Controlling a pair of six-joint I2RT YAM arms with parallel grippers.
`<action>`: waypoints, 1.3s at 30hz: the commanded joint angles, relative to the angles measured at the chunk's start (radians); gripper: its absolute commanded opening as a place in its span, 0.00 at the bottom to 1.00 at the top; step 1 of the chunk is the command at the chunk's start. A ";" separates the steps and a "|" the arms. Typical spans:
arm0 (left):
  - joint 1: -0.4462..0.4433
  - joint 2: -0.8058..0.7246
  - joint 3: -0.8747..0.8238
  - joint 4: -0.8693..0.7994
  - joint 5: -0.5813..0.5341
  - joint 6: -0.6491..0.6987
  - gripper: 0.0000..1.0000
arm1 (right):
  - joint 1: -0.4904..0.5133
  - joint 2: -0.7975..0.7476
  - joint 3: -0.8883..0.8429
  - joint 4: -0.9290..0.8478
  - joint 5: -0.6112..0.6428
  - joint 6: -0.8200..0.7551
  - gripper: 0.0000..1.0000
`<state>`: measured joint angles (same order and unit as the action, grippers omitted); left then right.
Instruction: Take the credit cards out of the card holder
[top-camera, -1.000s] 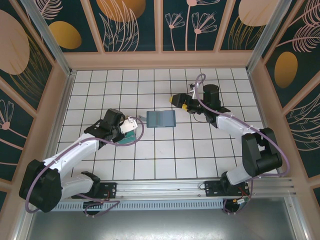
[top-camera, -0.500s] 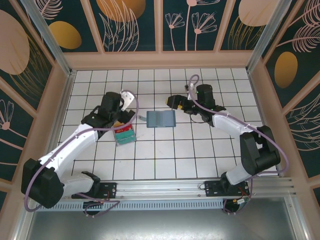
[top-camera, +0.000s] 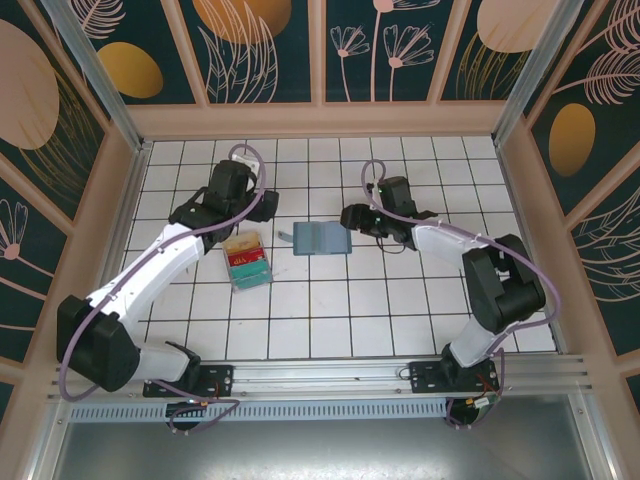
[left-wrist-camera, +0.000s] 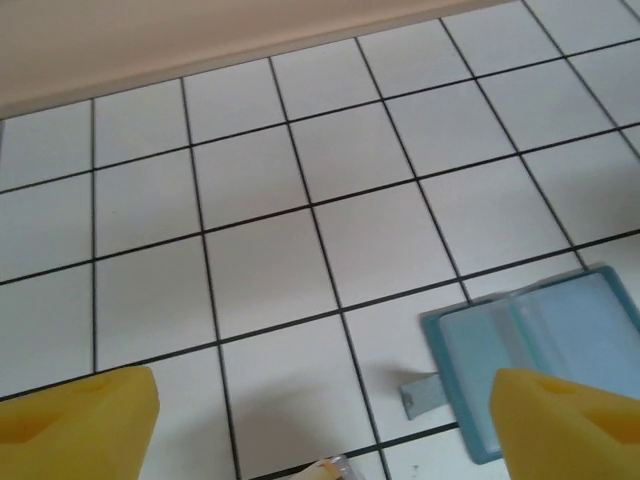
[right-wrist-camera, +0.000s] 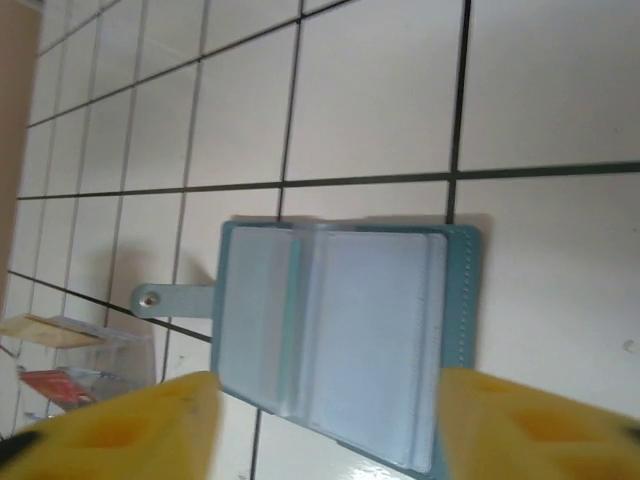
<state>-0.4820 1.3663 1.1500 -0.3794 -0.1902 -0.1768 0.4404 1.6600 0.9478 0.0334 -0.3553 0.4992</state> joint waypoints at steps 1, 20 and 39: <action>0.010 0.026 0.040 -0.030 0.099 -0.184 0.79 | 0.007 0.038 0.016 -0.009 0.013 -0.013 0.40; -0.019 0.190 -0.167 0.358 0.389 -0.638 0.48 | 0.015 0.185 0.009 -0.013 0.053 -0.021 0.06; -0.061 0.419 -0.128 0.358 0.372 -0.658 0.43 | 0.021 0.198 0.002 -0.004 0.036 -0.007 0.00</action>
<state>-0.5400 1.7638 0.9951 -0.0471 0.1780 -0.8246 0.4519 1.8404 0.9497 0.0257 -0.3149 0.4877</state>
